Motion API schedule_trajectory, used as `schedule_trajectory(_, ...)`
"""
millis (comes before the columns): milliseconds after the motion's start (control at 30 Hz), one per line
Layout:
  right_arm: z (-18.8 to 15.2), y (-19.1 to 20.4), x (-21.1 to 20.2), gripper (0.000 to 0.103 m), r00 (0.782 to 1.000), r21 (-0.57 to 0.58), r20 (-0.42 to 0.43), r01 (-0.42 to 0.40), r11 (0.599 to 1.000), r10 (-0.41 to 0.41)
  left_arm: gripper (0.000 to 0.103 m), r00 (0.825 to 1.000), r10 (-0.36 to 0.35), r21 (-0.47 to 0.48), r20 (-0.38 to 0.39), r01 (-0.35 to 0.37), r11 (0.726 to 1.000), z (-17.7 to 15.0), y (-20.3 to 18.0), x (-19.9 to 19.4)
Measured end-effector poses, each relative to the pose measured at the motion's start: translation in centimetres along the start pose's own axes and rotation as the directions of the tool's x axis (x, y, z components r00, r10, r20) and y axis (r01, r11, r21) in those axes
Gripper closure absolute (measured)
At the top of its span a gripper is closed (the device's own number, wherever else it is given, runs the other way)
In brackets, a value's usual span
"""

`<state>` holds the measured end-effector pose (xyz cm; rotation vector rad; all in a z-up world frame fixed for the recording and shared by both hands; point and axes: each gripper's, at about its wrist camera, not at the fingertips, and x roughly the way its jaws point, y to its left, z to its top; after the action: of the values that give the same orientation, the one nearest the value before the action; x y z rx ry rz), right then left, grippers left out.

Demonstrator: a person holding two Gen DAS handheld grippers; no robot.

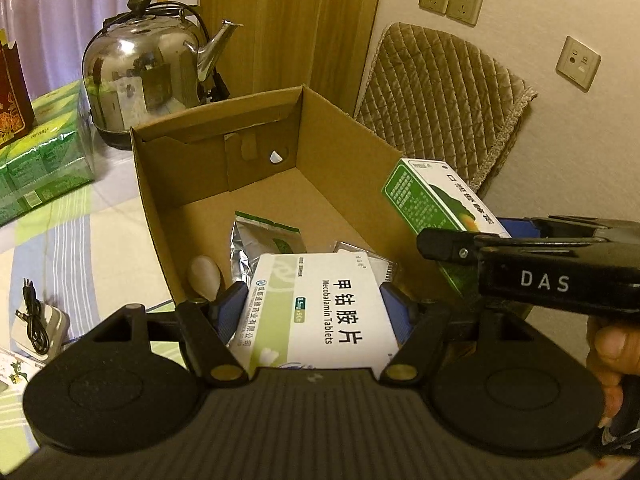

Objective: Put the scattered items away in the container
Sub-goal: 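Carry the white box and green spray box over the cardboard box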

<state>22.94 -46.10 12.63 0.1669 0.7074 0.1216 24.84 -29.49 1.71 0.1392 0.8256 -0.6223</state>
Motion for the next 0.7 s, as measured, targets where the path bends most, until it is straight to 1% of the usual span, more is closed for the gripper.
schedule_trajectory(167, 0.0, 0.1, 0.0, 0.050, 1.000, -0.002, -0.001, 0.002, 1.000, -0.002, 0.036, 1.000, -0.003, -0.008, 0.014, 0.003, 1.000, 0.0, 0.3, -0.7)
schedule_trajectory(433, 0.0, 0.7, -0.2, 0.050, 1.000, -0.014, 0.002, -0.012, 1.000, 0.012, 0.036, 0.997, 0.028, -0.011, 0.066, -0.028, 1.000, -0.6, 1.6, -3.6)
schedule_trajectory(600, 0.0, 1.1, -0.4, 0.050, 1.000, -0.019, 0.008, -0.020, 1.000, 0.021, 0.036, 0.998, 0.045, 0.085, 0.044, -0.048, 0.995, -1.4, 1.4, -5.1)
schedule_trajectory(700, -0.1, 1.1, -0.6, 0.050, 1.000, -0.018, 0.011, -0.022, 1.000, 0.022, 0.036, 0.999, 0.028, 0.107, 0.042, -0.032, 0.994, -2.3, 1.5, -6.2)
